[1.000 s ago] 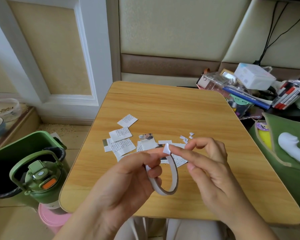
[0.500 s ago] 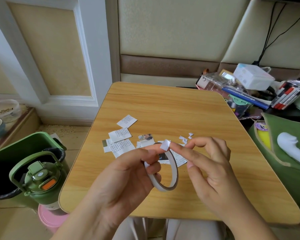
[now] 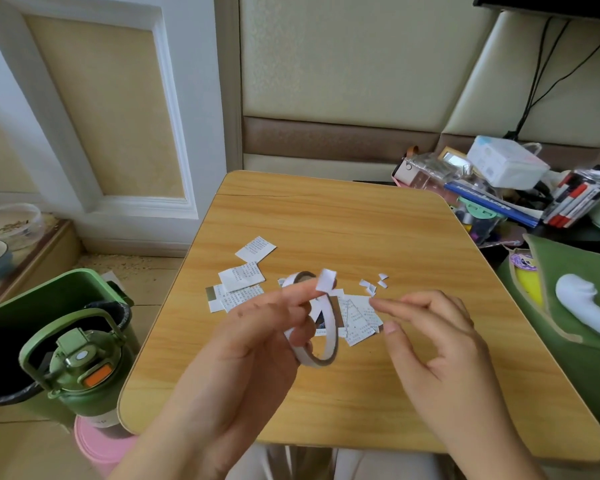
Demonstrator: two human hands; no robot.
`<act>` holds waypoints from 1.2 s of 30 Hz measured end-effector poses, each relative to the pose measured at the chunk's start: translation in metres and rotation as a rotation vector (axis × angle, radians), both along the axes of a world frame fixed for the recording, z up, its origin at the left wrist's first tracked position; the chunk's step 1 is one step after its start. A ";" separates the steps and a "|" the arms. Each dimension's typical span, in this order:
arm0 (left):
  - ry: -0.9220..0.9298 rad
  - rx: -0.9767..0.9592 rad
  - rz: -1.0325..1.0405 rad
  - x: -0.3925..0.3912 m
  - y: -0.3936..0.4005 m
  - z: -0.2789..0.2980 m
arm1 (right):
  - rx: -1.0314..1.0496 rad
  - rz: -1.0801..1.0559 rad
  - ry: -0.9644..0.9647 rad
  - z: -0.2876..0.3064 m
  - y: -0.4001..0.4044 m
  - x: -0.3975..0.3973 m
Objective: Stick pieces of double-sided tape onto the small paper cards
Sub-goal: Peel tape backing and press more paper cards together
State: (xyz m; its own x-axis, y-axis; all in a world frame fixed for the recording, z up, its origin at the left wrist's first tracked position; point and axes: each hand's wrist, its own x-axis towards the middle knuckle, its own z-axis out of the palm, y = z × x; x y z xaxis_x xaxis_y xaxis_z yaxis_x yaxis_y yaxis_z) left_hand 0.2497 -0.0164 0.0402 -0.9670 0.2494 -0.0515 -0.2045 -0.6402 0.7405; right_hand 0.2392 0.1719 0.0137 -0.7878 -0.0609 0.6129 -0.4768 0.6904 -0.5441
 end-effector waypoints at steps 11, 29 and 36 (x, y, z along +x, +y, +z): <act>0.277 -0.462 0.120 0.011 0.010 0.000 | -0.185 0.015 -0.037 0.042 -0.037 0.016; 0.517 -0.841 0.239 0.014 0.010 -0.004 | -0.407 0.022 -0.291 0.046 -0.041 0.018; 0.394 -0.698 0.150 0.014 0.007 0.003 | -0.472 0.086 -0.356 0.049 -0.038 0.017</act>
State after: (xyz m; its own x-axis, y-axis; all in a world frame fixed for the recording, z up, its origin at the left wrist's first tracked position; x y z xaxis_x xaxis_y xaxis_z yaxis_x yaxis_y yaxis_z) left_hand 0.2636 -0.0091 0.0432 -0.9670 0.1522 0.2041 0.2059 -0.0041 0.9786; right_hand 0.2560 0.1334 0.0629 -0.9541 0.0808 0.2885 -0.2525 0.3017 -0.9194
